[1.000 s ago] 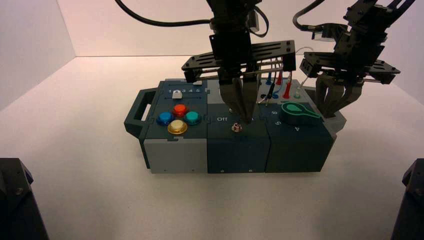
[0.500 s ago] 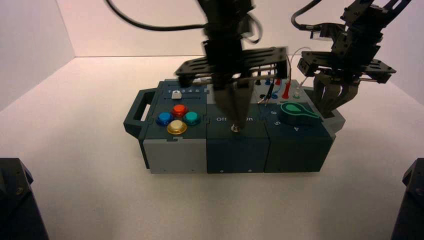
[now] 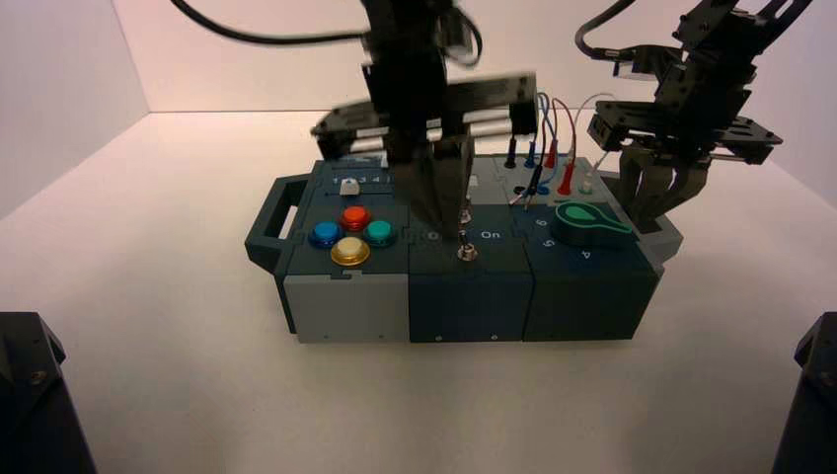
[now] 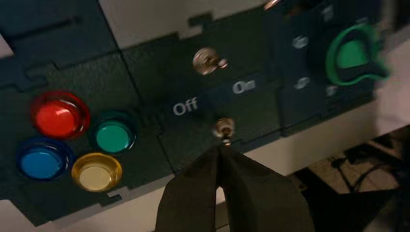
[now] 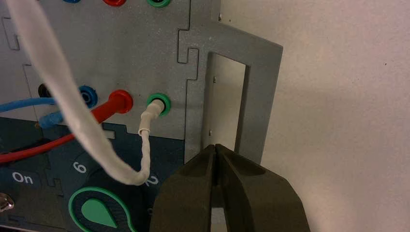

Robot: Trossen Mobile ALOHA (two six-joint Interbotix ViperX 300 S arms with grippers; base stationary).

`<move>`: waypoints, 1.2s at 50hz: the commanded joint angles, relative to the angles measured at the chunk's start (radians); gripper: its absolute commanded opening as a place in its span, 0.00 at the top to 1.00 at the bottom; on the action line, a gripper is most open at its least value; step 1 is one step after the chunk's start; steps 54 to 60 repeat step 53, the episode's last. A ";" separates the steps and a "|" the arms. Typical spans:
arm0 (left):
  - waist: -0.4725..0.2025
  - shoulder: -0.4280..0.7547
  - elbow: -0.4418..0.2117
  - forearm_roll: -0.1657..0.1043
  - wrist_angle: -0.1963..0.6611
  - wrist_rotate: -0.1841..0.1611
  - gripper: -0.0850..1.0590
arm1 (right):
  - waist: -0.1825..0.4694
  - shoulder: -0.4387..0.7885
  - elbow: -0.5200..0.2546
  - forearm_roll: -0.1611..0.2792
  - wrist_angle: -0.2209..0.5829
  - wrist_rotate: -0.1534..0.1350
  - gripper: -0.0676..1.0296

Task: Flip the bottom switch off with the left gripper.

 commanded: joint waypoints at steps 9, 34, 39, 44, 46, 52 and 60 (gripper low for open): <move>0.003 -0.095 -0.008 0.008 0.008 0.032 0.95 | 0.003 -0.080 0.008 -0.009 0.040 -0.012 0.96; 0.041 -0.129 -0.015 0.011 0.080 0.110 0.95 | 0.087 -0.187 -0.040 0.000 0.137 -0.020 0.96; 0.040 -0.135 -0.009 0.011 0.080 0.115 0.95 | 0.094 -0.187 -0.040 0.000 0.135 -0.020 0.96; 0.041 -0.137 -0.002 0.011 0.080 0.115 0.95 | 0.094 -0.187 -0.040 0.002 0.133 -0.020 0.96; 0.041 -0.135 0.005 0.011 0.078 0.120 0.95 | 0.094 -0.189 -0.040 0.002 0.133 -0.020 0.96; 0.041 -0.135 0.005 0.011 0.077 0.132 0.95 | 0.094 -0.190 -0.043 0.005 0.133 -0.020 0.96; 0.041 -0.135 0.003 0.011 0.077 0.135 0.95 | 0.094 -0.190 -0.044 0.006 0.133 -0.020 0.96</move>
